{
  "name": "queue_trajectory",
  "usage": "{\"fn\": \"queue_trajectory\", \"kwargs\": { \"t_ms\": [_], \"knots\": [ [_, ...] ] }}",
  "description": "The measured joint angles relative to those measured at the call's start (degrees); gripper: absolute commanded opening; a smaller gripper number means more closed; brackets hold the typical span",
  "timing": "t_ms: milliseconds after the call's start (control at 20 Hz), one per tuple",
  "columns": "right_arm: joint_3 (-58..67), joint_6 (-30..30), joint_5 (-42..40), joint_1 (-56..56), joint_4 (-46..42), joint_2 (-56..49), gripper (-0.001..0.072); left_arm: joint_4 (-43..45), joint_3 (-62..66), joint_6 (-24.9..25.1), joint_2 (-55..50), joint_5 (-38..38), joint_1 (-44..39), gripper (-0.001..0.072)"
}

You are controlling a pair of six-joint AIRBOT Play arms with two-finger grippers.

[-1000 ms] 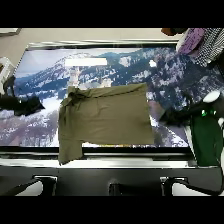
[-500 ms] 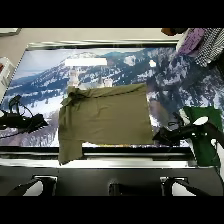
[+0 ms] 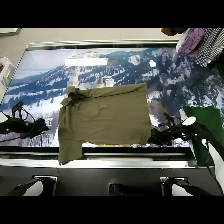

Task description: Fold the clothes and pants, and hang the long-sleeved shirts on hangers.

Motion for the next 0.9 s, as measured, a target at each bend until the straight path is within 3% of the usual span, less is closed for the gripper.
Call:
{"fn": "queue_trajectory", "kwargs": {
  "t_ms": [450,800,850,900],
  "knots": [
    [-0.04,2.25,-1.18,0.85,0.28,10.19,0.0027,-6.82,-8.63,6.1,-1.38,11.39,0.33,0.0315],
    [-0.07,3.41,-1.9,0.85,2.38,12.41,0.0027,-13.25,-9.73,10.78,-6.6,16.0,-0.35,0.031],
    [-0.07,3.39,-2.08,0.85,2.89,12.48,0.0027,-13.68,-9.77,11.06,-7.19,16.22,-0.83,0.0297],
    [-0.07,3.39,-2.29,0.85,3.54,12.52,0.0027,-14.29,-9.77,11.19,-7.65,16.5,-1.4,0.0108]
  ]
}}
